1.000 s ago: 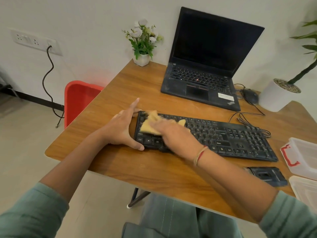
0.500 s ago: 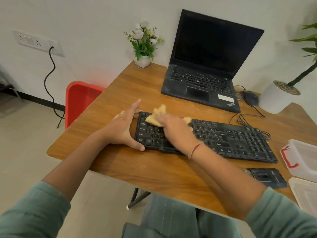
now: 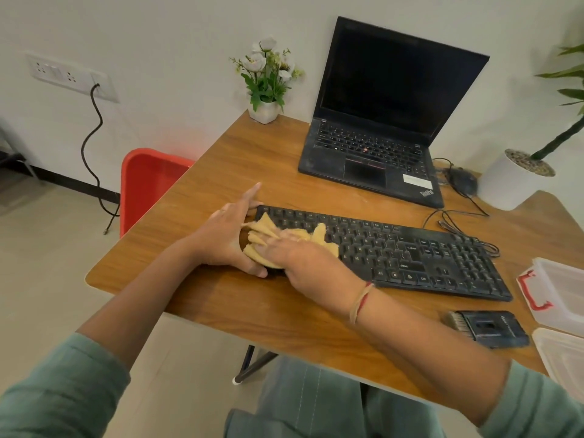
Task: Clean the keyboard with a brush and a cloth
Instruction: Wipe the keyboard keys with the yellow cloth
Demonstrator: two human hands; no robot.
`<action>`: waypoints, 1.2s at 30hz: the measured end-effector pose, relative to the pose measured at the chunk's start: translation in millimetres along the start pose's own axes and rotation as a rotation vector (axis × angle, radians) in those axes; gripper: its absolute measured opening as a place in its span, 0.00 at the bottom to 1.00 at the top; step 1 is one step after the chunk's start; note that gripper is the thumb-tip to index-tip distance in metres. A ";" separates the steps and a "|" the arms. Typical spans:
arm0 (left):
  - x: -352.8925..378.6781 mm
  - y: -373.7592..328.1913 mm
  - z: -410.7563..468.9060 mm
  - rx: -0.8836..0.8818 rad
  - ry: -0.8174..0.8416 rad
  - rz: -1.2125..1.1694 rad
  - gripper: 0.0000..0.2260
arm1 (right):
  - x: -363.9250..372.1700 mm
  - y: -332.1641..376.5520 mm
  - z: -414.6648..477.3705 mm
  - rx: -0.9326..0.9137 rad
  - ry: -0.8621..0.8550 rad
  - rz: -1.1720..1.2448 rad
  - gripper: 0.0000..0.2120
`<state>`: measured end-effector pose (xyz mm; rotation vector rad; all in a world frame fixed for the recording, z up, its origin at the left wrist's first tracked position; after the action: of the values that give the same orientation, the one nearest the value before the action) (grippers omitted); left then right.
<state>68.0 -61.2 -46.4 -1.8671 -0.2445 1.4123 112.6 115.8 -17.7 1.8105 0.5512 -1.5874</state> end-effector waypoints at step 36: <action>0.4 1.9 0.7 -0.016 -0.003 0.034 0.67 | -18.8 -50.1 -3.5 0.332 -0.129 -0.053 0.31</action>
<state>67.0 -61.9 -48.0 -1.8909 -0.2271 1.4404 77.1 155.1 -9.2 1.9234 0.2907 -1.9064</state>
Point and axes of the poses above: each hand's wrist, its own z-axis towards the middle knuckle, its own x-axis out of the palm, y = z × x, the point moved 2 cm from there along z, towards the middle knuckle, and after that the axes turned 4 degrees about y, right-handed, at the moved point
